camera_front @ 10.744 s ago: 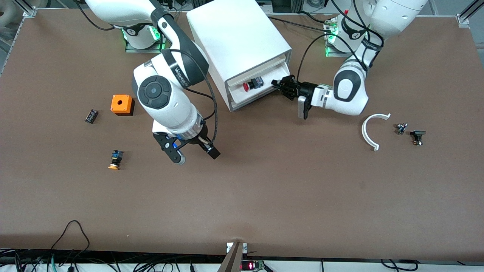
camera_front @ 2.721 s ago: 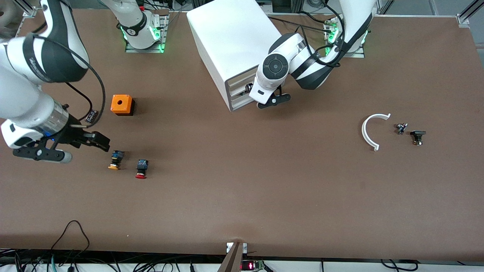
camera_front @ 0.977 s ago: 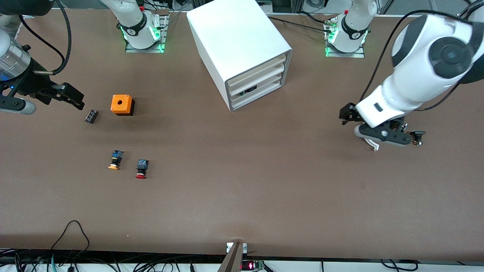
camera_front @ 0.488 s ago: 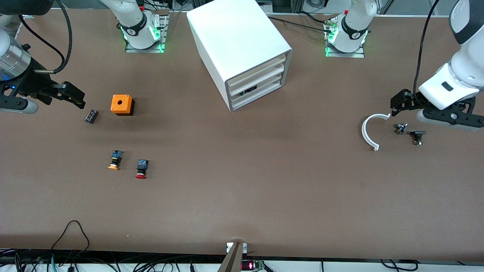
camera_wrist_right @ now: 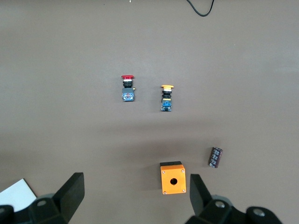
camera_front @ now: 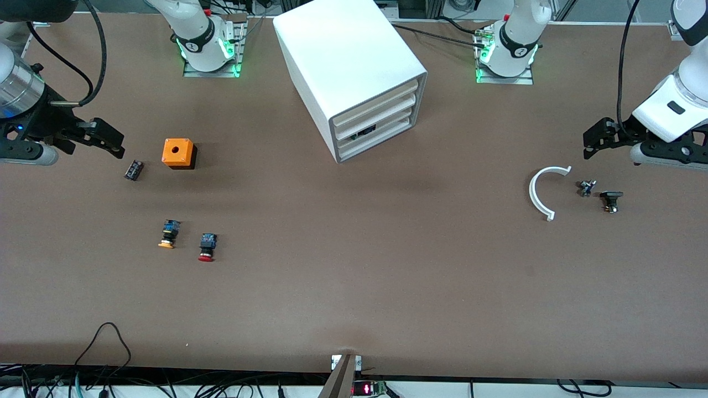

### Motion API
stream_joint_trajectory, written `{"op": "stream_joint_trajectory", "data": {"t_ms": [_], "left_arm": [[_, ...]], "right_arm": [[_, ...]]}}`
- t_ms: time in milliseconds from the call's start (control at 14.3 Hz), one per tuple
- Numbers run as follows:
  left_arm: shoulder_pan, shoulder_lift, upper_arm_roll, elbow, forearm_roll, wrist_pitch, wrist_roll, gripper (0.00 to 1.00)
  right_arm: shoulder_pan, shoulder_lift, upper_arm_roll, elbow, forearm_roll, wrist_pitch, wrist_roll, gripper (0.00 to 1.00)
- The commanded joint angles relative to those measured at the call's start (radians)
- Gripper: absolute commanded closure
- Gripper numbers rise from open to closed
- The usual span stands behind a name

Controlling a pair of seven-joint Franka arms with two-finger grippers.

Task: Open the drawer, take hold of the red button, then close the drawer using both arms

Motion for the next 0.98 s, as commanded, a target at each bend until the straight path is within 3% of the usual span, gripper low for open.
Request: {"op": "stream_joint_trajectory", "data": {"t_ms": [0, 907], "left_arm": [[-0.006, -0.013, 0.011, -0.015, -0.016, -0.021, 0.014, 0.0], [-0.008, -0.01, 0.007, -0.001, -0.018, -0.028, 0.006, 0.0]], "right_arm": [[0.005, -0.015, -0.01, -0.004, 0.021, -0.011, -0.017, 0.0], [0.005, -0.013, -0.01, 0.023, 0.021, -0.013, -0.026, 0.0]]}}
